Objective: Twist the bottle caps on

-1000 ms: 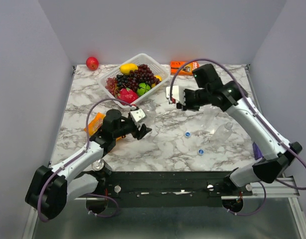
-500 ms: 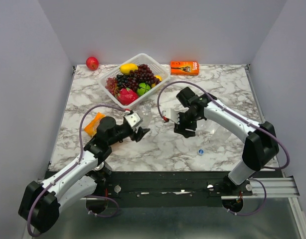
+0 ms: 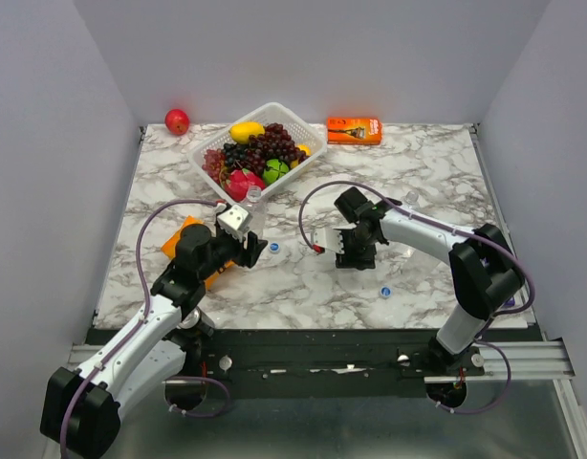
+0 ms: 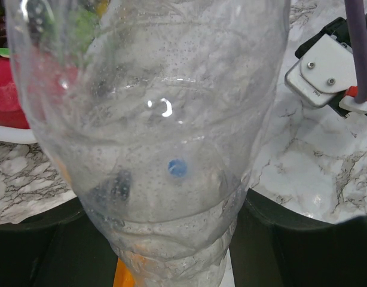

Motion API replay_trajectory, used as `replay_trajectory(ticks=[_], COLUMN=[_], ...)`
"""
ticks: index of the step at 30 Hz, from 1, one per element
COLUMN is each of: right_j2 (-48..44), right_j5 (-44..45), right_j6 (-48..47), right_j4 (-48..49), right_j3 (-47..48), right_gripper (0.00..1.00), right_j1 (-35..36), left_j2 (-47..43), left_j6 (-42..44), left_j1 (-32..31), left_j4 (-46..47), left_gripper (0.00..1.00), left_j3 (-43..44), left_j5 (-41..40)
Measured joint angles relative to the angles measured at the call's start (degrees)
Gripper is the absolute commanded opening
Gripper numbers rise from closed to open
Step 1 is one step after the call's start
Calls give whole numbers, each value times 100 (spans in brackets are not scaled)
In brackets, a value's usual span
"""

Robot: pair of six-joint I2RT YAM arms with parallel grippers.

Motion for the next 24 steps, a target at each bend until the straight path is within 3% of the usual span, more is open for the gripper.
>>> replay_trajectory(ticks=[12, 24], right_j2=[90, 409], right_j5=[256, 315], right_j6=[-74, -120], right_j4=[487, 549], right_j3=[-223, -98], right_gripper=[64, 51], right_j1=[0, 0], left_j2=[114, 116], left_j6=[-55, -79], left_j1=[0, 66], left_j4=[4, 17], left_gripper=[0, 0], left_j3=[0, -26], left_j5=[7, 9])
